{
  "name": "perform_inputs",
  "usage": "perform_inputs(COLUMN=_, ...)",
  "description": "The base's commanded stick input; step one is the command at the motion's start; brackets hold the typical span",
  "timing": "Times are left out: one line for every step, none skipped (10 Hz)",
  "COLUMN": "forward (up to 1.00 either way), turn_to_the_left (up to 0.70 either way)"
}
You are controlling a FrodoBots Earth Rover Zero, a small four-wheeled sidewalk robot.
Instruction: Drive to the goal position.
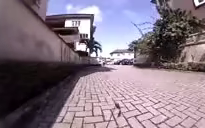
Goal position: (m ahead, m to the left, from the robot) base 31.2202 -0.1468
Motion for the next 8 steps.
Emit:
perform_inputs(forward=0.69, turn_to_the_left=0.03)
perform_inputs(forward=0.69, turn_to_the_left=0.03)
perform_inputs(forward=0.69, turn_to_the_left=0.03)
perform_inputs(forward=0.69, turn_to_the_left=0.03)
perform_inputs(forward=0.69, turn_to_the_left=0.03)
perform_inputs(forward=0.69, turn_to_the_left=0.03)
perform_inputs(forward=0.69, turn_to_the_left=0.03)
perform_inputs(forward=0.69, turn_to_the_left=0.03)
